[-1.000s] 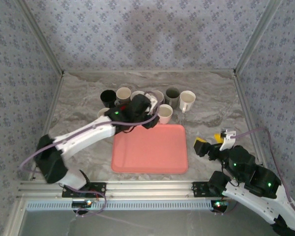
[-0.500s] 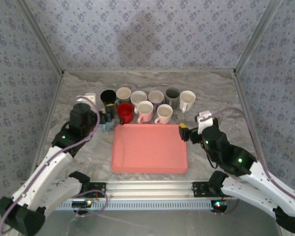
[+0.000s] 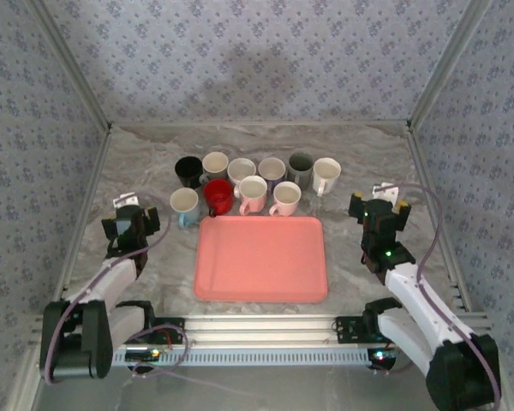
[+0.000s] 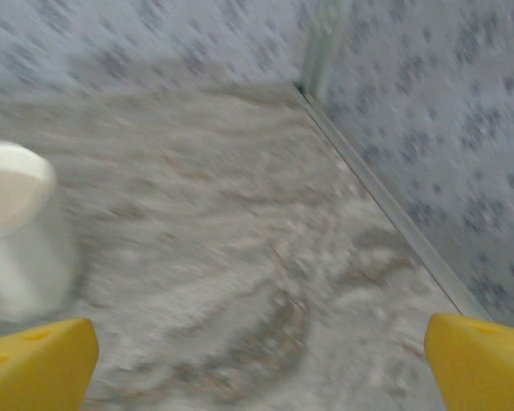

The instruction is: Turn the mug right side up

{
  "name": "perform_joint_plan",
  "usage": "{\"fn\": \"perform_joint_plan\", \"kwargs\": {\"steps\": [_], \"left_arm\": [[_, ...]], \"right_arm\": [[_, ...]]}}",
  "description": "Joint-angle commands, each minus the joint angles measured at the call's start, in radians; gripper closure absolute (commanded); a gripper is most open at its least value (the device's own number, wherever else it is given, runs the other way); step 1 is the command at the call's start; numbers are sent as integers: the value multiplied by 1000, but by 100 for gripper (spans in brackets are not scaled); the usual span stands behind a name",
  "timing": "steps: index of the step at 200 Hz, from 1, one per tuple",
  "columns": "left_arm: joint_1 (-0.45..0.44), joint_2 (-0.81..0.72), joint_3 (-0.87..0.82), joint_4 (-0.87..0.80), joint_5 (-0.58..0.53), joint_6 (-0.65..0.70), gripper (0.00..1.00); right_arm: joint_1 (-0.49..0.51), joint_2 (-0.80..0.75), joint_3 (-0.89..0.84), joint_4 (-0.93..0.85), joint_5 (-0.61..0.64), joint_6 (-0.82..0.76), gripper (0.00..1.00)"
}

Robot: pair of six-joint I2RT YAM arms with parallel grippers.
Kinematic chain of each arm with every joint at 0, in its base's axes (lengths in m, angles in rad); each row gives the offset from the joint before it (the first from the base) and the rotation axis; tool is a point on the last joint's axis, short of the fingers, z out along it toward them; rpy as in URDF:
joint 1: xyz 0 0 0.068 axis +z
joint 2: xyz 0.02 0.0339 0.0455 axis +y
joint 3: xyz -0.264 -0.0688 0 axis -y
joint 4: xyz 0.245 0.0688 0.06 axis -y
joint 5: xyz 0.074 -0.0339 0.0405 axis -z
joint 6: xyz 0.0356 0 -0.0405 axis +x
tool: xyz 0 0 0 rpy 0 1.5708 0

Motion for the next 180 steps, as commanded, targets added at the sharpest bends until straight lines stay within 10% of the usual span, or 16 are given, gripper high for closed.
{"fn": "perform_joint_plan", "kwargs": {"steps": [1,78,95,123,138,180], "left_arm": [[21,48,0,174,90,1,1],[18,492,-76,913,220,-14,0],[4,434,28,614,241,1,0],[-7,471,86,574,251,27,0],[-8,460,98,527,250,25,1],[-4,464,100,529,259,23,1]], "right_arm": [[-68,76,-58,164,69,14,0],[-187,413,-117,646,-290,-49,0],[-193,464,-110,699,-368,-94,0],[-202,715,-184,1121,-406,-124,0],[-205,635,-40,712,-481,-139,0],[-237,659,-26,730,-499,-104,0]]}}
